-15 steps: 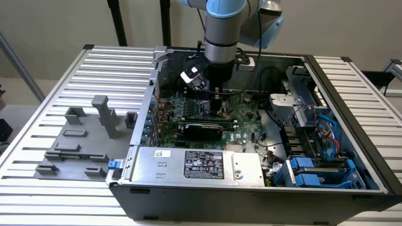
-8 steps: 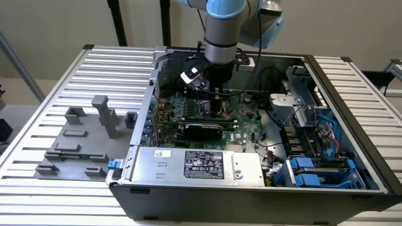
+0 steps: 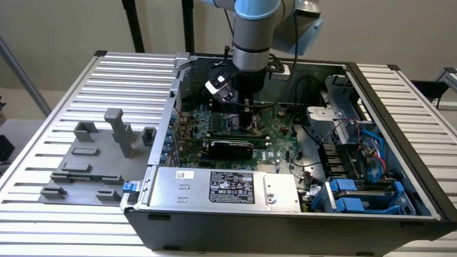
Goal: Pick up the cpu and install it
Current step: 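Place the cpu into insertion slot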
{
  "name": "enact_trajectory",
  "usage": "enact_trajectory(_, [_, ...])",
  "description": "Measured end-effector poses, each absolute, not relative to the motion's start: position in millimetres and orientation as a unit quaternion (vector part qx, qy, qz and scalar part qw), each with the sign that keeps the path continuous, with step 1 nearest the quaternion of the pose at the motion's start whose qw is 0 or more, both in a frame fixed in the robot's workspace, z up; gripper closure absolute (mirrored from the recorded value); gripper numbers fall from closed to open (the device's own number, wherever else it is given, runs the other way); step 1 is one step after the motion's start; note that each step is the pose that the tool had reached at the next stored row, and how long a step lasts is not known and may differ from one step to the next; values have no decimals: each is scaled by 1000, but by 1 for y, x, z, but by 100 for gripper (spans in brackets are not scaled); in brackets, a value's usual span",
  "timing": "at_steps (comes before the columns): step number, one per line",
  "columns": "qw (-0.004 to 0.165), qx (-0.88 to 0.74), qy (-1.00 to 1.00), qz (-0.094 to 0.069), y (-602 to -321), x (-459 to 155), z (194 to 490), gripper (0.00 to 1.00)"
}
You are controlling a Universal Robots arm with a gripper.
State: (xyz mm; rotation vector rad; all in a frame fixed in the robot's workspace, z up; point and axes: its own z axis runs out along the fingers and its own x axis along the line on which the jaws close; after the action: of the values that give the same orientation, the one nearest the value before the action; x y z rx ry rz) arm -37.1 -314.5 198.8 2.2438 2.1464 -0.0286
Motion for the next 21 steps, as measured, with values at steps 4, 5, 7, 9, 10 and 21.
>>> enact_trajectory(4, [18, 722, 691, -9, -314, -37, 207, 37])
enact_trajectory(5, [18, 722, 691, -9, -315, -37, 209, 39])
enact_trajectory(7, [18, 722, 691, -9, -315, -37, 214, 46])
enact_trajectory(9, [18, 722, 691, -9, -315, -37, 217, 58])
enact_trajectory(10, [18, 722, 691, -9, -315, -37, 217, 58])
enact_trajectory(21, [18, 722, 691, -9, -315, -38, 218, 89])
